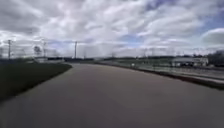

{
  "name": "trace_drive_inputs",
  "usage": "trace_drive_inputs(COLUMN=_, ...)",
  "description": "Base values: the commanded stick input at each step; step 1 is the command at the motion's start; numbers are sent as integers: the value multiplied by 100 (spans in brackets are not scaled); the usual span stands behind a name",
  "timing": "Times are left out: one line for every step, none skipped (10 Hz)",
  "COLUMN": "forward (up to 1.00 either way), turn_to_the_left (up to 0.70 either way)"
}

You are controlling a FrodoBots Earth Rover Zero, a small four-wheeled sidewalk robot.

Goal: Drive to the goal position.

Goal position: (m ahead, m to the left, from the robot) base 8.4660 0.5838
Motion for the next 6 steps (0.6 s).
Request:
trace_drive_inputs(forward=98, turn_to_the_left=0)
trace_drive_inputs(forward=98, turn_to_the_left=0)
trace_drive_inputs(forward=98, turn_to_the_left=0)
trace_drive_inputs(forward=98, turn_to_the_left=0)
trace_drive_inputs(forward=98, turn_to_the_left=0)
trace_drive_inputs(forward=98, turn_to_the_left=0)
